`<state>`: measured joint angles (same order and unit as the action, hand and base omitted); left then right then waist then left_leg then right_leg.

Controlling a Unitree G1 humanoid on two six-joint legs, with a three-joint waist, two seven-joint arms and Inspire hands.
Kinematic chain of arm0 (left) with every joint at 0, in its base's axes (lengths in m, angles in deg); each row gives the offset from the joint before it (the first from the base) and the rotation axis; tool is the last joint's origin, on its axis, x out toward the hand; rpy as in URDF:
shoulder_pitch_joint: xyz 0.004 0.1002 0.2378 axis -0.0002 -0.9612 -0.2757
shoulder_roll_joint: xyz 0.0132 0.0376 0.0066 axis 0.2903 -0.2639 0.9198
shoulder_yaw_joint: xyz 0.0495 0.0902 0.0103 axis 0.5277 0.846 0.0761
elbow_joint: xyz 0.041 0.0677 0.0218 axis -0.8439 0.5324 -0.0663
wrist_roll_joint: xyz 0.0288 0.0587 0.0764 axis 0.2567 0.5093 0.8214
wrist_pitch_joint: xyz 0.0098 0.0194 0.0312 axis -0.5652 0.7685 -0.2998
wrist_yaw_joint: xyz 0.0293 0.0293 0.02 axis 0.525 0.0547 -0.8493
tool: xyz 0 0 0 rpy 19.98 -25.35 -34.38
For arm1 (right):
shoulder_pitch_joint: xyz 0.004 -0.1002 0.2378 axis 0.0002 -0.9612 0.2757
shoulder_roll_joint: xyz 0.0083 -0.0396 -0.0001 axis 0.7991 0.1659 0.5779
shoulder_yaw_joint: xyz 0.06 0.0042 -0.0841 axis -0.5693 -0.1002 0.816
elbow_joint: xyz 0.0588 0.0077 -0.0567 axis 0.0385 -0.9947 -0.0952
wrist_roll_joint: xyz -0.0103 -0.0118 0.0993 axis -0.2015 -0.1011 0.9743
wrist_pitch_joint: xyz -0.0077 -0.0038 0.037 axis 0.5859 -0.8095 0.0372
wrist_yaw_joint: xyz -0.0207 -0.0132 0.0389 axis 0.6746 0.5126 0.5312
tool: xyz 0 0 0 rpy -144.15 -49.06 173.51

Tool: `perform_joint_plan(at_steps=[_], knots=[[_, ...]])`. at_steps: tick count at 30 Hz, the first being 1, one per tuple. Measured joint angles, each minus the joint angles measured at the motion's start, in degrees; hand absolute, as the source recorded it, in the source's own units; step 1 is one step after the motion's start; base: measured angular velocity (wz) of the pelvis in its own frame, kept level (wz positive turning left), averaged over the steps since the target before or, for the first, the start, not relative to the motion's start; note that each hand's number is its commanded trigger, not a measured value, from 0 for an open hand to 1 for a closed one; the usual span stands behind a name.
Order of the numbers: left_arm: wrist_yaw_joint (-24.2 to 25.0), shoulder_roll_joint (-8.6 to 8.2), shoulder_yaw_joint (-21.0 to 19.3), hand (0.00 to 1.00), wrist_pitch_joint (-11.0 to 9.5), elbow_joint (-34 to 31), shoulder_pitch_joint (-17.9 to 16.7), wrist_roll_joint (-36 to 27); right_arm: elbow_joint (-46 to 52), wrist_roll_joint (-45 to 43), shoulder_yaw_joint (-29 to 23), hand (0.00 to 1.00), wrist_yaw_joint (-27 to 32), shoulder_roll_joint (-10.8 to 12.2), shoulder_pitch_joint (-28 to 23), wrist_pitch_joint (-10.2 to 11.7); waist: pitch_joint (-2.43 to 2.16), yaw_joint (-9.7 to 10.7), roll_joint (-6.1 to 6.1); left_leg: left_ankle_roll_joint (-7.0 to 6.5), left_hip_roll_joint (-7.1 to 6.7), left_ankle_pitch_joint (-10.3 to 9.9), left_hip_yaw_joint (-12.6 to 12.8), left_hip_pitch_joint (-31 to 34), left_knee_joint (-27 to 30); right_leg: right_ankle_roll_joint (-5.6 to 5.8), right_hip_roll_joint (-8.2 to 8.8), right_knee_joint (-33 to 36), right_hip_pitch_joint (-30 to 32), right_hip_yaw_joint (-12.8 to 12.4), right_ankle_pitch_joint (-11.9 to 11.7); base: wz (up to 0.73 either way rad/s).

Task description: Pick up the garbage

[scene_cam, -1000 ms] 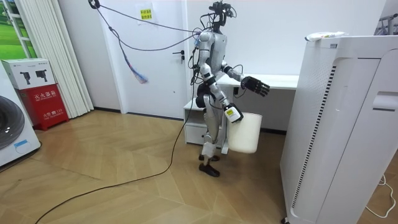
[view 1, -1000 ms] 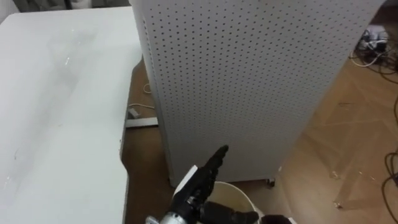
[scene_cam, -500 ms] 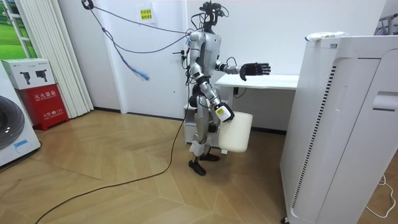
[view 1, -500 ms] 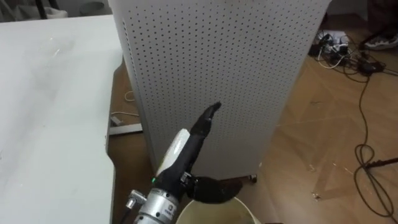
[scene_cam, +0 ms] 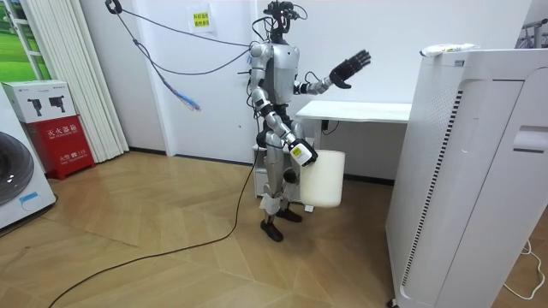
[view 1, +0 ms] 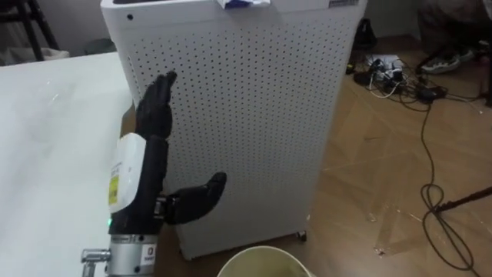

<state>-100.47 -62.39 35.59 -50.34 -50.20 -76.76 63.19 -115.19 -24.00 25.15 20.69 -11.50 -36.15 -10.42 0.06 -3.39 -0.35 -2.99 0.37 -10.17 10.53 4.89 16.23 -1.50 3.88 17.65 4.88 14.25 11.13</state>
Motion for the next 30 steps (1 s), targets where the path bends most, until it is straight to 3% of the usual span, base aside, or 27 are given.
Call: perform_joint_plan(at_steps=[5, 11, 21, 23, 30], knots=[[-6.2, 0.11, -0.6, 0.00, -3.0, -3.6, 0.6, 5.9, 0.5, -0.1, 0.0, 1.00, 1.3, -0.1, -1.1, 0.0, 0.06, 0.0, 0.04, 0.37, -0.18, 0.2, -0.6, -1.5, -1.5, -0.20, -0.19, -0.8, -1.2, 0.1, 0.2, 0.01], [-9.7, 1.84, -2.2, 0.00, -3.1, -4.7, 3.1, 10.0, 4.3, -0.1, 0.1, 1.00, 1.2, -0.1, -3.4, -0.1, 0.22, 0.1, -0.17, 0.45, -0.33, 0.3, -1.8, -1.9, -2.3, -0.16, -0.52, -2.3, -2.2, 0.2, 0.2, 0.01], [-10.8, 2.21, -1.4, 0.00, -3.0, -4.7, 3.3, 10.4, 4.6, -0.5, 0.2, 1.00, 0.0, -0.3, -3.4, -0.2, 0.91, 0.0, 0.26, 1.03, 0.08, -0.4, -2.1, -2.4, -2.3, -0.24, -1.01, -2.9, -2.8, -0.1, 0.2, -0.02], [-10.5, 2.22, -0.6, 0.00, -2.9, -4.2, 2.5, 12.4, 4.6, -1.2, 0.2, 1.00, -0.3, -0.3, -3.5, -0.3, 1.26, 0.0, 0.51, 1.16, 0.48, -1.1, -2.0, -2.0, -1.0, -0.38, -1.27, -2.7, -2.7, -0.2, 0.3, -0.05], [-9.0, 2.33, 0.4, 0.00, -2.3, -0.8, 1.5, 12.5, 4.4, -3.3, 0.2, 1.00, -1.4, -0.7, -3.7, -0.3, 1.35, 0.6, 0.71, 1.54, 1.14, -2.3, -1.9, 0.1, 2.3, -1.07, -1.42, 0.2, -0.4, -1.0, 1.5, -0.08]])
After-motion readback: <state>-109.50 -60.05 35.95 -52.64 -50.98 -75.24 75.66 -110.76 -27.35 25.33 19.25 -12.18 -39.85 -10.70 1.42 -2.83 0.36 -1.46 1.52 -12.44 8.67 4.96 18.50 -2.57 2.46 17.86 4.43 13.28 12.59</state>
